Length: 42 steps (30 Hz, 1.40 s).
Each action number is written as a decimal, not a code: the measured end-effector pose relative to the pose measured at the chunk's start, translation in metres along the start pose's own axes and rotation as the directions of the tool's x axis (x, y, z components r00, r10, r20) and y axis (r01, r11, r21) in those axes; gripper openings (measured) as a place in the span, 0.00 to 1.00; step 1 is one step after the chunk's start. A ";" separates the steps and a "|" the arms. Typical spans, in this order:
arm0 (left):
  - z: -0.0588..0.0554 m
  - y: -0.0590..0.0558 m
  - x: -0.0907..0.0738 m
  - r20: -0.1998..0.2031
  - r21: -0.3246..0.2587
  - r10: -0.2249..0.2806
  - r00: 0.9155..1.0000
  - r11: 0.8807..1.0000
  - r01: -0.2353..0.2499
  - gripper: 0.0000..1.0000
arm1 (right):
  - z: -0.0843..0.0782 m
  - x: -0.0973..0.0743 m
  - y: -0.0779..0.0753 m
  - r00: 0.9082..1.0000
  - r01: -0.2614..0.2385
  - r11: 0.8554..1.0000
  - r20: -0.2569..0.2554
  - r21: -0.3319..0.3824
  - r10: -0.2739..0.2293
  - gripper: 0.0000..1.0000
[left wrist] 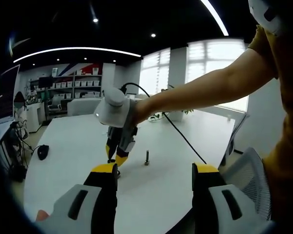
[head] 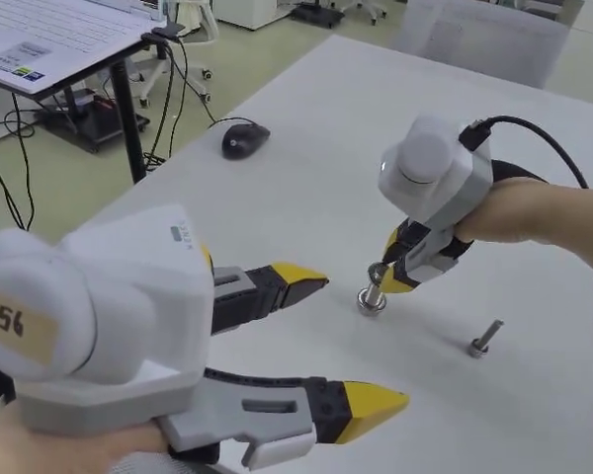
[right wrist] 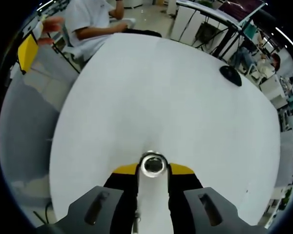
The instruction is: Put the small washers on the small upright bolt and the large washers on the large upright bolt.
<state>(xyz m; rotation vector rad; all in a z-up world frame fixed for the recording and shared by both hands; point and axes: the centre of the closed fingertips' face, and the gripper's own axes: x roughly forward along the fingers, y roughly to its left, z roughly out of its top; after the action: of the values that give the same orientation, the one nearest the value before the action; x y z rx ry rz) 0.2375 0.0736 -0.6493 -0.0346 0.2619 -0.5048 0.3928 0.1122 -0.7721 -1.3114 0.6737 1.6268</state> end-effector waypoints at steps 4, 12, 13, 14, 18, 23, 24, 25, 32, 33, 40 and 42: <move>-0.001 0.001 0.000 -0.003 -0.002 0.001 1.000 1.000 -0.001 0.61 | 0.001 0.001 -0.002 1.000 -0.005 1.000 -0.003 0.002 0.005 0.22; -0.002 0.002 0.002 0.000 -0.008 -0.001 1.000 1.000 0.001 0.61 | 0.001 0.000 -0.003 0.999 -0.010 0.999 -0.046 -0.044 0.008 0.22; -0.002 0.001 0.002 -0.001 -0.009 -0.003 1.000 1.000 0.003 0.61 | 0.002 0.001 -0.003 0.998 -0.018 0.998 -0.053 -0.053 0.015 0.22; -0.001 0.001 0.002 0.000 -0.009 -0.003 1.000 1.000 0.003 0.61 | 0.001 0.002 -0.003 0.998 -0.018 0.998 -0.061 -0.057 0.014 0.22; 0.000 0.001 0.002 0.005 -0.008 -0.003 1.000 1.000 0.003 0.61 | -0.001 0.006 -0.002 0.996 -0.027 0.997 -0.084 -0.074 0.021 0.22; -0.001 0.002 0.001 0.003 -0.012 0.003 1.000 1.000 -0.003 0.61 | -0.003 0.010 -0.002 0.995 -0.038 0.996 -0.098 -0.077 0.030 0.22; -0.002 0.003 0.001 0.003 -0.013 0.004 1.000 1.000 -0.004 0.61 | -0.004 0.012 -0.001 0.994 -0.040 0.996 -0.103 -0.077 0.032 0.22; -0.002 0.003 0.001 0.002 -0.013 0.006 1.000 1.000 -0.006 0.61 | -0.005 0.013 -0.001 0.994 -0.041 0.996 -0.107 -0.078 0.032 0.22; -0.004 0.003 -0.001 0.000 -0.019 0.012 1.000 1.000 -0.012 0.61 | -0.008 0.027 0.002 0.993 -0.060 0.997 -0.109 -0.055 0.054 0.22; -0.003 0.004 -0.001 0.001 -0.019 0.012 1.000 1.000 -0.012 0.61 | -0.010 0.029 0.002 0.992 -0.061 0.997 -0.113 -0.052 0.054 0.22; -0.005 0.005 -0.002 0.000 -0.025 0.020 1.000 0.999 -0.020 0.61 | -0.014 0.036 0.004 0.992 -0.071 0.997 -0.109 -0.032 0.068 0.23; -0.005 0.005 -0.002 -0.001 -0.025 0.020 1.000 0.999 -0.020 0.61 | -0.013 0.037 0.003 0.992 -0.072 0.997 -0.107 -0.031 0.068 0.23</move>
<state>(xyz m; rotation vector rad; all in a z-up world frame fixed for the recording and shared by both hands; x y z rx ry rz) 0.2371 0.0791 -0.6539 -0.0563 0.2690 -0.4818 0.3953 0.1112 -0.8119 -1.4217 0.7659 1.6407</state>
